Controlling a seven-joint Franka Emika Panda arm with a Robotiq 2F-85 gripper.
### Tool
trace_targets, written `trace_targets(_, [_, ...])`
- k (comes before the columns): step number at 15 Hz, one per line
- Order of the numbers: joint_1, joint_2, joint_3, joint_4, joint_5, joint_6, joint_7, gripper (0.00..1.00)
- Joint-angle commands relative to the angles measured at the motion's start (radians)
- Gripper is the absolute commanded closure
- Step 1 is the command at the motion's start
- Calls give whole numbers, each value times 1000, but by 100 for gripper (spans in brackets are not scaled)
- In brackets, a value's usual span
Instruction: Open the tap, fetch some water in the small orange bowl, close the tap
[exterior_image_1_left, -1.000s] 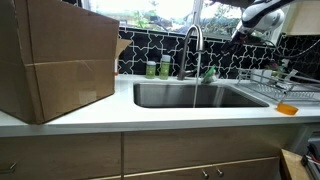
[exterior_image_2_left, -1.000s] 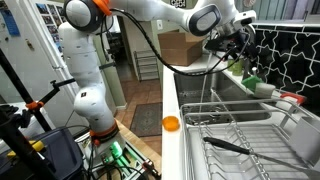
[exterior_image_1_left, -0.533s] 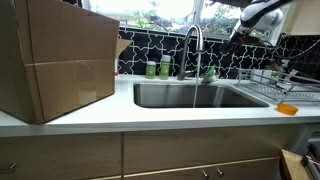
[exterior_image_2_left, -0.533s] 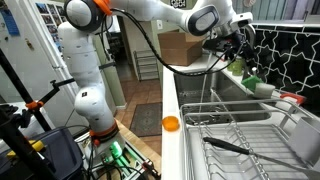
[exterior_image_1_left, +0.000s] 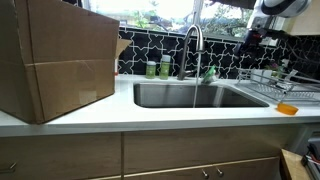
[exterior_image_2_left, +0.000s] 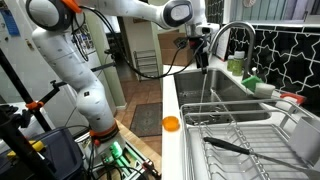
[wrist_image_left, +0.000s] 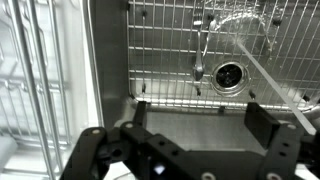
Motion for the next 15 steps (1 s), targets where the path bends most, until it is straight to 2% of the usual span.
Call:
trace_targets(1, [-29,-176,11,-180,-48,-50,145,0])
trace_targets(4, [-58,-273,15,-292,-50,-40,196,0])
trace_targets(6, [-72,-319,12,-355,-54,-21,171,0])
trace_targets(7, [-80,-326,0,-382,-66,30,134,0])
trace_targets(8, [-67,-263,11,-296,-33,-32,150,0])
trace_targets(12, [-83,-303,11,-352,-41,3,139,0])
trace_targets(13, [-65,-308,12,-350,-24,3,119,0])
trace_targets(15, [-70,-328,42,-372,-56,-7,129,0])
